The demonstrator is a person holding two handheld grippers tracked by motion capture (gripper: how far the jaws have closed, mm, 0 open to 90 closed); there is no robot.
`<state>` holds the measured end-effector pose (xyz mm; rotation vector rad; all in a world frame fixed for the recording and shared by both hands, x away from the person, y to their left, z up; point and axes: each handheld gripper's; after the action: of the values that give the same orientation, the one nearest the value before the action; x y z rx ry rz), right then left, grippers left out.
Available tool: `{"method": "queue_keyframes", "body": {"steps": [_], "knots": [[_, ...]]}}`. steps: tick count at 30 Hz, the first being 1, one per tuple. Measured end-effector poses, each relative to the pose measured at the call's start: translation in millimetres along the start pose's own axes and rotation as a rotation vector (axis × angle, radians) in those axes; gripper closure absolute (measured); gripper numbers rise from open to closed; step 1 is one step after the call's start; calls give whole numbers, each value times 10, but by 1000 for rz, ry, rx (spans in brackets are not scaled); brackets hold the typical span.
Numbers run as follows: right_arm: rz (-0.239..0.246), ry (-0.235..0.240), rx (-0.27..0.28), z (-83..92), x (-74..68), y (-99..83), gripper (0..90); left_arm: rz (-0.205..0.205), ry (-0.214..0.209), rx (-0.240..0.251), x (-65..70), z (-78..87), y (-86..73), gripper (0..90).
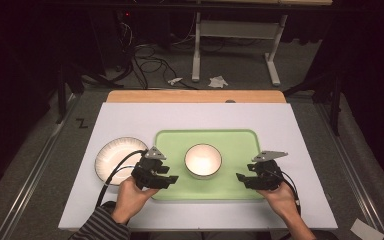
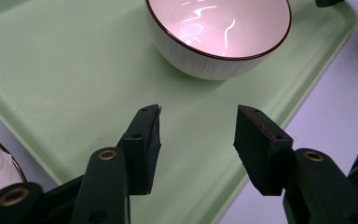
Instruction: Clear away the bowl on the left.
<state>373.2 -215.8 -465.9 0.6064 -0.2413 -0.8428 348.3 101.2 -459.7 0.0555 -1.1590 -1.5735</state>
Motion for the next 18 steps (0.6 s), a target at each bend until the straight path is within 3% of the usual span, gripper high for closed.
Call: {"method": "queue_keyframes", "body": {"steps": [9, 18], "knots": [[13, 28, -32, -68, -50, 8, 462, -24, 29, -39, -15, -86, -54, 502], [21, 43, -53, -119, -78, 12, 459, -21, 39, -55, -21, -143, -72, 497]]}}
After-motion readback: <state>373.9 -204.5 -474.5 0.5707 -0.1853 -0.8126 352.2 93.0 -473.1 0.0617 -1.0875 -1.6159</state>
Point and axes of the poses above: each handheld gripper's, and its own axes: z roughly backward along the jaws, y roughly out of its top, x roughly to its right, and after that the axes turned 4 degrees about -x, right-handed
